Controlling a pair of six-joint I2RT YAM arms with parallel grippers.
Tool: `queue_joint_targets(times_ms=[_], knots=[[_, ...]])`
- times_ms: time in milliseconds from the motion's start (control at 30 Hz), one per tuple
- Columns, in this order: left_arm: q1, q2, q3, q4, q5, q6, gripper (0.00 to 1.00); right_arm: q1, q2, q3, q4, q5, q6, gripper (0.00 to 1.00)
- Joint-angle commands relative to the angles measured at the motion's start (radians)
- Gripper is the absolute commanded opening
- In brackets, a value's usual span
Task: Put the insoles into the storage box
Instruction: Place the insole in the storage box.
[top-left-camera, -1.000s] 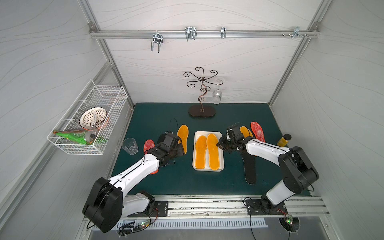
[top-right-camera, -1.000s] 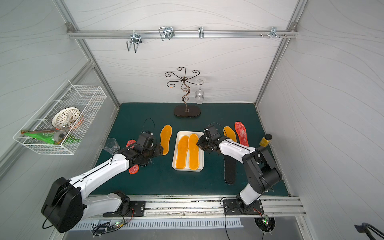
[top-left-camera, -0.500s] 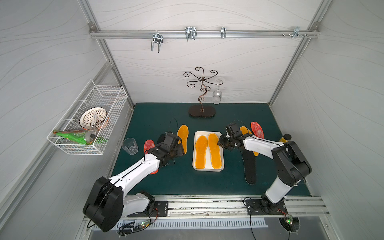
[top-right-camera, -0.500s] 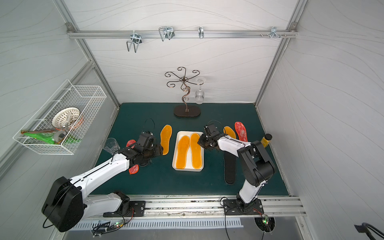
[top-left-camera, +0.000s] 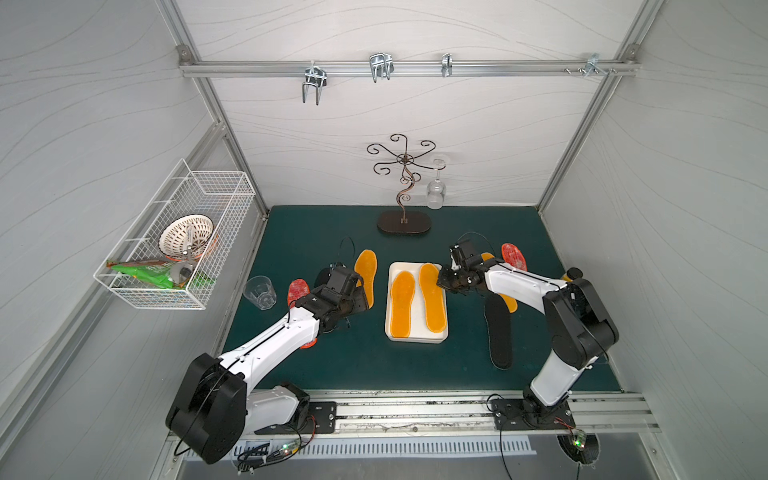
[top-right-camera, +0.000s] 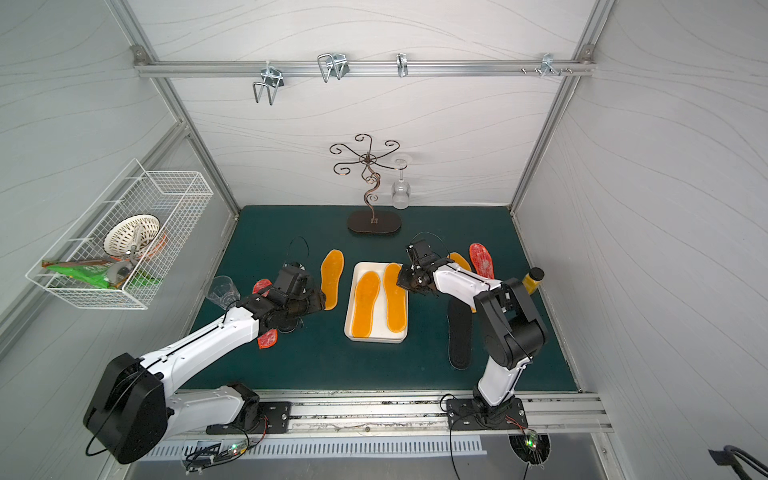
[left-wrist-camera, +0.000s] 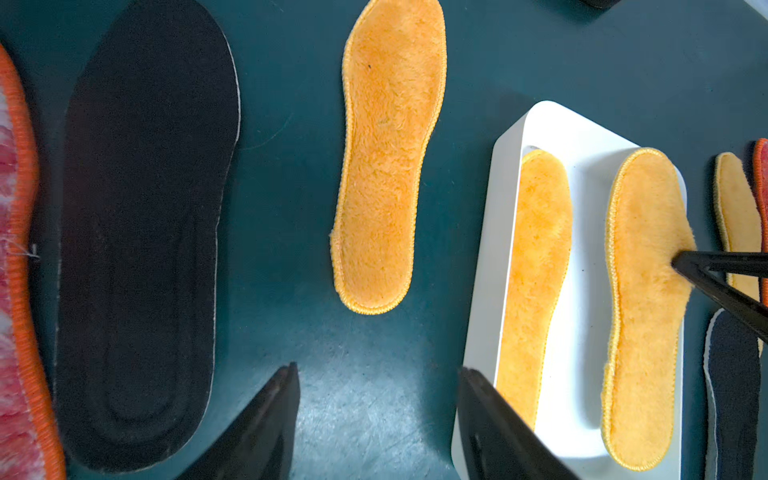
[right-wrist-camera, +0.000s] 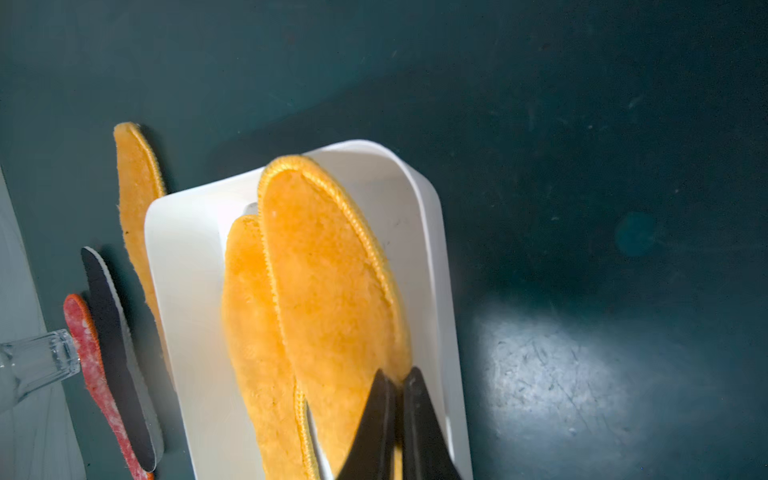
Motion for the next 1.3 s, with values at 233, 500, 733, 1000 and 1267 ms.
queue_joint_targets(times_ms=[233,500,733,1000,1267], knots=[[-0.001,-0.01,0.011,0.001,-0.025,-0.018,0.66,-0.001,-0.023,-0.03,-0.016,-0.005,0.036,0.0],[0.0,-0.004,0.014,-0.005,-0.024,-0.028,0.66,0.034,-0.076,-0.083,0.023,-0.003,0.151,0.0],[-0.001,-0.005,0.012,-0.001,-0.024,-0.026,0.66,0.063,-0.133,-0.147,0.064,0.102,0.25,0.0],[-0.001,-0.009,0.007,-0.007,-0.03,-0.023,0.66,0.073,-0.139,-0.147,0.054,0.149,0.264,0.0],[0.0,-0.012,0.003,-0.002,-0.031,-0.024,0.67,0.082,-0.118,-0.117,0.041,0.129,0.21,0.27]])
